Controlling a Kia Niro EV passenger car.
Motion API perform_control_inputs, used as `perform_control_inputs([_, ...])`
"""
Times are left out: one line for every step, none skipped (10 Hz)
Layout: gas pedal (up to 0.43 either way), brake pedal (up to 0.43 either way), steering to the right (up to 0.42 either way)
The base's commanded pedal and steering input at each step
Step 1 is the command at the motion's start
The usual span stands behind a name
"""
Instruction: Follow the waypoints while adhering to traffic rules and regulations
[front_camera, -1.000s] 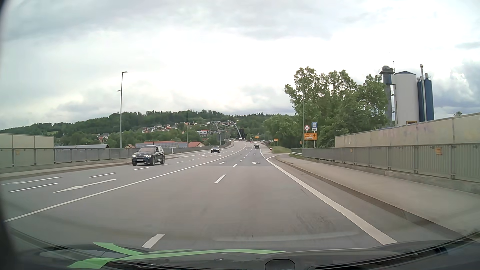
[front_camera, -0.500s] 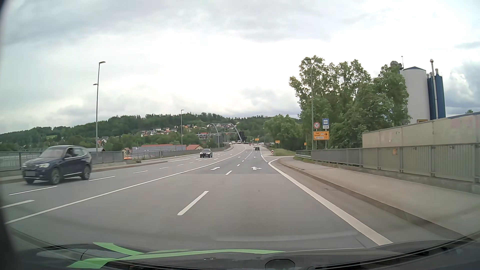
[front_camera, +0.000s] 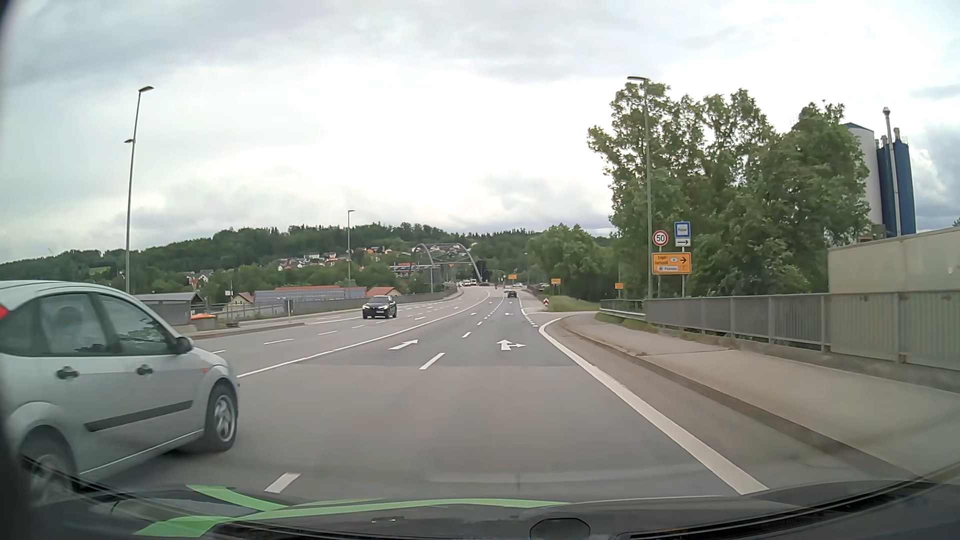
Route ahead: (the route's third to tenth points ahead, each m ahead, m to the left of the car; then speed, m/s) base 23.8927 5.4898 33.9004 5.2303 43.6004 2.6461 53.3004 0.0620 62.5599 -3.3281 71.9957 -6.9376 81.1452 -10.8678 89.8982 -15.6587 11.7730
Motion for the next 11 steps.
perform_control_inputs([0.000, 0.049, 0.000])
perform_control_inputs([0.000, 0.049, 0.000])
perform_control_inputs([0.000, 0.043, 0.000])
perform_control_inputs([0.000, 0.037, 0.000])
perform_control_inputs([0.000, 0.037, 0.000])
perform_control_inputs([0.000, 0.037, 0.000])
perform_control_inputs([0.000, 0.037, 0.001])
perform_control_inputs([0.000, 0.037, 0.001])
perform_control_inputs([0.000, 0.037, 0.001])
perform_control_inputs([0.000, 0.037, 0.001])
perform_control_inputs([0.000, 0.037, 0.001])
